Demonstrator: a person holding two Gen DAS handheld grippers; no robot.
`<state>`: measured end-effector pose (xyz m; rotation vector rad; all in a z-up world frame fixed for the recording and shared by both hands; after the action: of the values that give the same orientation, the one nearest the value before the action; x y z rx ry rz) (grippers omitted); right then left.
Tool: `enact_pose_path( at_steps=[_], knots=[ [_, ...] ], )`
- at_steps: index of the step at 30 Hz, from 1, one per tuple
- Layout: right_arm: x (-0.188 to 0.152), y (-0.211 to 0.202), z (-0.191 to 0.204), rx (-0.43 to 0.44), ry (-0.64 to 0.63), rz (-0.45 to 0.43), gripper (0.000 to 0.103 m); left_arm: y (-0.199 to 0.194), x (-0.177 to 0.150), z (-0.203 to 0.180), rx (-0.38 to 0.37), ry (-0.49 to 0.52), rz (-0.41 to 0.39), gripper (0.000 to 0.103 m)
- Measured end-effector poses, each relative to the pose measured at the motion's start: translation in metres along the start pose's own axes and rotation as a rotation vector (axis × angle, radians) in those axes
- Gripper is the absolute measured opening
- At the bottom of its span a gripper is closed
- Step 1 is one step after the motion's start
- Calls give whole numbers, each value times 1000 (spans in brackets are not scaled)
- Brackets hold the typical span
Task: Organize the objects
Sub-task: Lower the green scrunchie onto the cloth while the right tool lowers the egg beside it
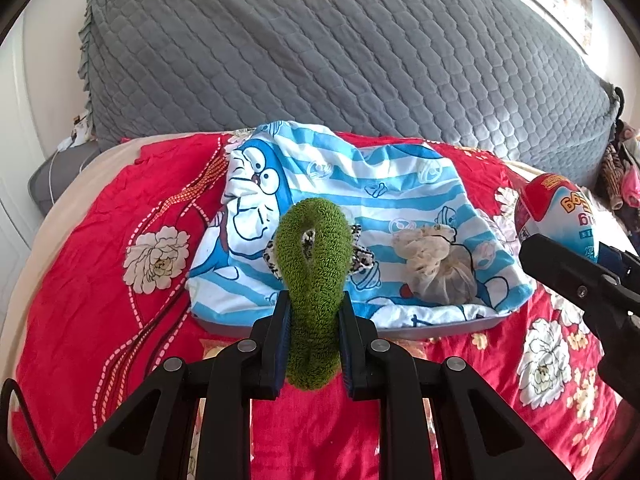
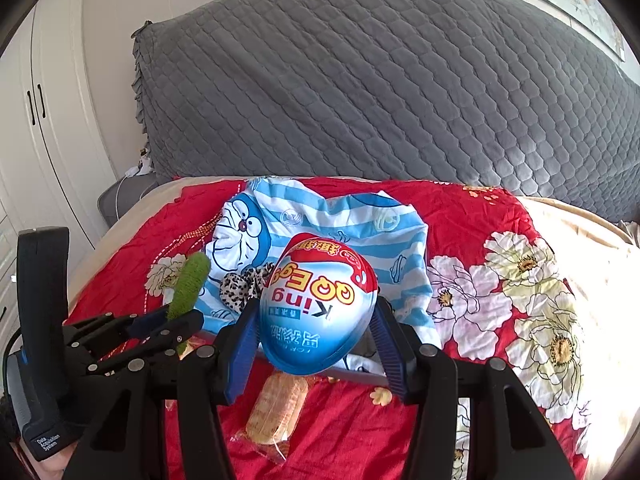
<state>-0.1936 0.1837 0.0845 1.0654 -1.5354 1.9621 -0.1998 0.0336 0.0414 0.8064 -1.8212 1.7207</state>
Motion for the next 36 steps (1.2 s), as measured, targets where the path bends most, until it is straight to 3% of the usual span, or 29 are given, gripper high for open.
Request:
enact_pose_path(
  at_steps=[36],
  knots=[
    [27,65,-16,-11,-17,-97,55,69,45,1,12,27,-28,22]
  ],
)
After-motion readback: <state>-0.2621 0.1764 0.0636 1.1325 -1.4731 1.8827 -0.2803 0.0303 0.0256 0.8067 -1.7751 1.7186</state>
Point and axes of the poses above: each gripper's, at about its wrist camera, not at the fingertips, and y roughly the way its jaws point, z to its left, x to its top, the point moved 3 cm from there along y, roughly the way its jaws point, and after that the axes turned 2 degrees about -z, right-handed, at the moved point
